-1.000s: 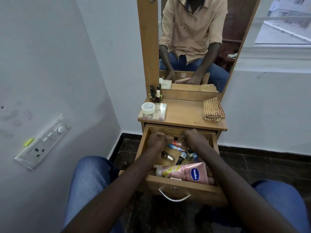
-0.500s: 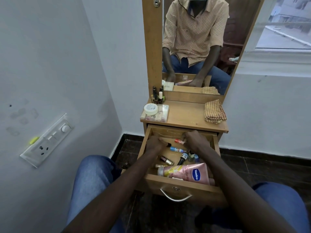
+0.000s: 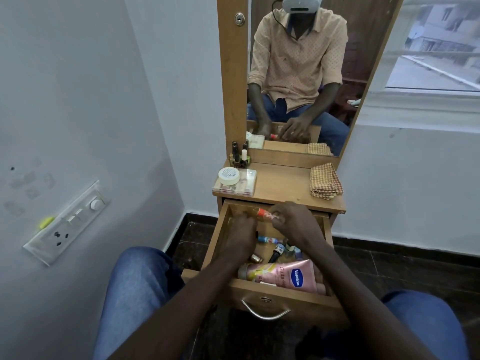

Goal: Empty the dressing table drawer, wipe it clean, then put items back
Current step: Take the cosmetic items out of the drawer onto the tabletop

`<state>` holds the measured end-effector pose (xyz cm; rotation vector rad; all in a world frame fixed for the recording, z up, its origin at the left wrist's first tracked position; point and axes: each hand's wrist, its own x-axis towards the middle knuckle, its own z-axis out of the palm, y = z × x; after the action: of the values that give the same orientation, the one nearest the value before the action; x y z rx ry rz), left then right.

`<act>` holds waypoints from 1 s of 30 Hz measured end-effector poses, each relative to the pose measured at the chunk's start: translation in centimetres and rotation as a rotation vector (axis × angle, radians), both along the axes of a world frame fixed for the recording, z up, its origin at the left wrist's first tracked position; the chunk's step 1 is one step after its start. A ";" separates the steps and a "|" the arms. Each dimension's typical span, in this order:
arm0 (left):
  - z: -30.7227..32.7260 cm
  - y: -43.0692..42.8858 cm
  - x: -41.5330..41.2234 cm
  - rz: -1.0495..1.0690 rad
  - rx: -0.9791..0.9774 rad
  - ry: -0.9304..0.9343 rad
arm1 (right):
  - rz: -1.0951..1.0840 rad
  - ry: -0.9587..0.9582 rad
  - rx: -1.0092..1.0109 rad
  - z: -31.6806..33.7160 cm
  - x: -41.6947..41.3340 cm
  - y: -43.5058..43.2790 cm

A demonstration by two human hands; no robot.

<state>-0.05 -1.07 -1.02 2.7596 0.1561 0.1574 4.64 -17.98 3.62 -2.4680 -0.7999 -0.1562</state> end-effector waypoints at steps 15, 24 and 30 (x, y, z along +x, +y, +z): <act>0.9 -0.3 0.8 -0.341 0.135 0.008 | -0.246 -0.147 0.058 2.1 9.3 1.7; 4.5 0.7 2.2 -0.356 0.103 -0.284 | -0.242 -0.180 0.080 2.5 13.5 5.0; 7.5 1.5 4.4 -0.274 0.048 -0.404 | -0.269 -0.183 0.128 1.7 15.2 6.5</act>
<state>4.30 0.45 6.47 2.6942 -0.3324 0.6407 19.85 -11.48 5.33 -2.4525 -0.5081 -0.5208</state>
